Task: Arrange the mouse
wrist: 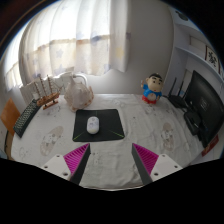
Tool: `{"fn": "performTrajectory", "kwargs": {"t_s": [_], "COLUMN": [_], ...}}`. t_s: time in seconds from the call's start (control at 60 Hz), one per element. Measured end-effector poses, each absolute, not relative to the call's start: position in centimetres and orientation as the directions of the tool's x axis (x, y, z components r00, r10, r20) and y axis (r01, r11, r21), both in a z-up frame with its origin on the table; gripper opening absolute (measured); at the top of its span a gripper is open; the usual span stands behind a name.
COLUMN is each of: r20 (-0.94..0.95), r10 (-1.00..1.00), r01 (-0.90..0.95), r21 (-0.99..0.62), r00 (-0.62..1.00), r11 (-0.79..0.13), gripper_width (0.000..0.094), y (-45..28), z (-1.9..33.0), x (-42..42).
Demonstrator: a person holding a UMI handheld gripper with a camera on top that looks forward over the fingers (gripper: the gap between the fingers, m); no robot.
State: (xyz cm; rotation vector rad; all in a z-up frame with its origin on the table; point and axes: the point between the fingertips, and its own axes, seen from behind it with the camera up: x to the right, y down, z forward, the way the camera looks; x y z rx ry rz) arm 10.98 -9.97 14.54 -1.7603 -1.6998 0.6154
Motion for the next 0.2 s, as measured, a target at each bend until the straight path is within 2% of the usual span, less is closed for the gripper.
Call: {"fn": "performTrajectory", "kwargs": {"t_s": [0.117, 0.2], "r20": [0.103, 0.059], "r10": [0.993, 0.998], "r01": [0.704, 0.718], "r21": [-0.709, -0.695], "r00": [0.05, 0.026], "r11": [0.038, 0.022], "gripper_width": [0.0852, 0.085], "y": [-8.9, -9.5], "z": [14.9, 14.4], "x": [11.3, 12.2]}}
